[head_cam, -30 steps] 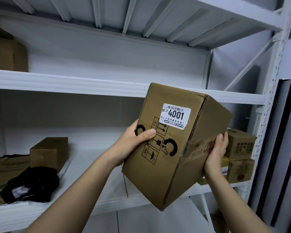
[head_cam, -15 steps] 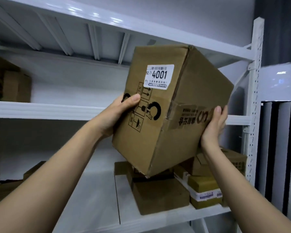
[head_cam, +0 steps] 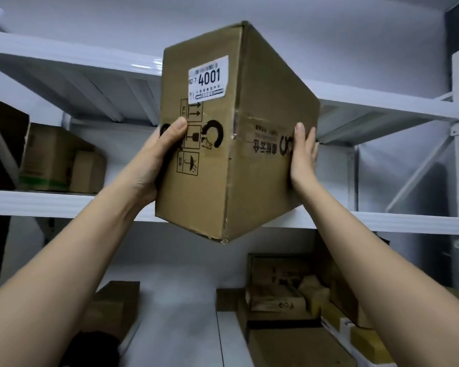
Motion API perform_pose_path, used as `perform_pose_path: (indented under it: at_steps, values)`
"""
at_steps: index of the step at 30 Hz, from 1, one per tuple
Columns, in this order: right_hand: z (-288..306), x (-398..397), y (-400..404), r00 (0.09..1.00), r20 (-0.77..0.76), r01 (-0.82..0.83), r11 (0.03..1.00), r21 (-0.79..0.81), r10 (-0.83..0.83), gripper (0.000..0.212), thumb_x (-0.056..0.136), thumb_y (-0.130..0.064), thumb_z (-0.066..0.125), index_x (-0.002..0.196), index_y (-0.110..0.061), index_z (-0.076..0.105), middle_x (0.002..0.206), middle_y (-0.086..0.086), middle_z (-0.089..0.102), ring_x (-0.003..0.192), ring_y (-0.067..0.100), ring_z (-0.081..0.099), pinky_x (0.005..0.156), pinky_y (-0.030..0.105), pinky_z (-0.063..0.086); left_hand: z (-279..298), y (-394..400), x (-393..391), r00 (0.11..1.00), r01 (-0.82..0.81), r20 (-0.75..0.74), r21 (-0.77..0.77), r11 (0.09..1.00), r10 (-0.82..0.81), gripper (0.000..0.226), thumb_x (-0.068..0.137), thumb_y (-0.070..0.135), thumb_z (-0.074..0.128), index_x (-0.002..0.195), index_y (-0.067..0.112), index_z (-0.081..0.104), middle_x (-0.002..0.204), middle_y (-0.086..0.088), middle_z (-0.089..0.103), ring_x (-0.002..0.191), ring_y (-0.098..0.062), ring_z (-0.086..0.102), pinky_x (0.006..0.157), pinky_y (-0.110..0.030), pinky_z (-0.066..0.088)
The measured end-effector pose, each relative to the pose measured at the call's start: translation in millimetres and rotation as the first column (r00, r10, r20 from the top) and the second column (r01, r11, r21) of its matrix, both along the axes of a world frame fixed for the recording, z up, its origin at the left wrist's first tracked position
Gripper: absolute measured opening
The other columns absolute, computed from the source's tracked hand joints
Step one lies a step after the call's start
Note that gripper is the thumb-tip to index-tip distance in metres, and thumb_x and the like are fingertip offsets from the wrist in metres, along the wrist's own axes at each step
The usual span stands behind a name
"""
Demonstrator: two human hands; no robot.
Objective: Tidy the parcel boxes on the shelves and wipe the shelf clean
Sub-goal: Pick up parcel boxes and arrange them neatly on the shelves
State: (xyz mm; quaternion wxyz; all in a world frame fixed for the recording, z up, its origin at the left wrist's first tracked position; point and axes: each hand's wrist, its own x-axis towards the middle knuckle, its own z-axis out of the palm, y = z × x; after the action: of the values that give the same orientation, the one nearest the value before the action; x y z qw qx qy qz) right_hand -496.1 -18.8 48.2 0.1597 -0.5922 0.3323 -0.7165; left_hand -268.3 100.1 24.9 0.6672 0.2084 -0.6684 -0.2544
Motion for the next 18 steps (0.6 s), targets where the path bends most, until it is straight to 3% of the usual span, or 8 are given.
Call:
perform_pose_path:
  at_steps: [3,7,12,15,18]
  values:
    - [9.2,26.2,-6.0,0.997,-0.021,-0.073,0.997,0.007,0.073,0.066,0.097,-0.062,0.020,0.153,-0.030,0.007,0.162,-0.001,0.005,0.149,0.018,0.001,0.120,0.045,0.003,6.2,0.8,14.3,0.995,-0.096,0.015,-0.023,0.995,0.096,0.063,0.082,0.048,0.055,0.135,0.016,0.048,0.107,-0.002,0.071,0.090,-0.016,0.070,0.070,-0.028,0.056]
    - [5.4,68.0,-8.2,0.973,-0.103,-0.212,0.977,-0.028,0.208,0.060,0.100,-0.053,0.025,0.153,-0.026,0.016,0.159,-0.006,0.017,0.147,0.014,0.015,0.120,0.038,0.012,3.0,-3.9,33.5,0.971,-0.237,0.015,-0.030,0.971,0.238,0.049,0.085,0.047,0.062,0.125,0.021,0.052,0.109,-0.002,0.071,0.095,-0.017,0.070,0.073,-0.029,0.056]
    - [10.8,127.5,17.4,0.844,-0.194,-0.505,0.863,0.023,0.499,0.064,0.095,-0.064,0.025,0.151,-0.037,0.016,0.158,-0.014,0.019,0.144,0.013,0.021,0.117,0.041,0.020,2.7,-17.1,59.6,0.915,-0.400,-0.059,-0.036,0.916,0.398,0.030,0.084,0.043,0.066,0.110,0.033,0.056,0.110,0.004,0.070,0.096,-0.011,0.068,0.078,-0.028,0.055]
    - [12.9,150.1,18.1,0.776,-0.247,-0.586,0.808,0.059,0.581,0.075,0.088,-0.072,0.030,0.152,-0.037,0.010,0.158,-0.012,0.019,0.144,0.015,0.021,0.114,0.041,0.023,6.1,-20.6,81.1,0.886,-0.462,-0.080,-0.047,0.886,0.457,0.026,0.084,0.044,0.066,0.107,0.035,0.055,0.107,0.008,0.069,0.093,-0.006,0.068,0.074,-0.023,0.054]
    - [16.6,164.7,8.3,0.762,-0.307,-0.568,0.816,0.102,0.569,0.103,0.072,-0.080,0.049,0.152,-0.037,0.001,0.157,-0.010,0.023,0.142,0.017,0.027,0.115,0.046,0.024,12.0,-25.6,94.0,0.878,-0.477,-0.087,-0.064,0.877,0.471,0.023,0.085,0.041,0.066,0.105,0.034,0.056,0.104,0.009,0.069,0.088,-0.003,0.069,0.068,-0.018,0.054]
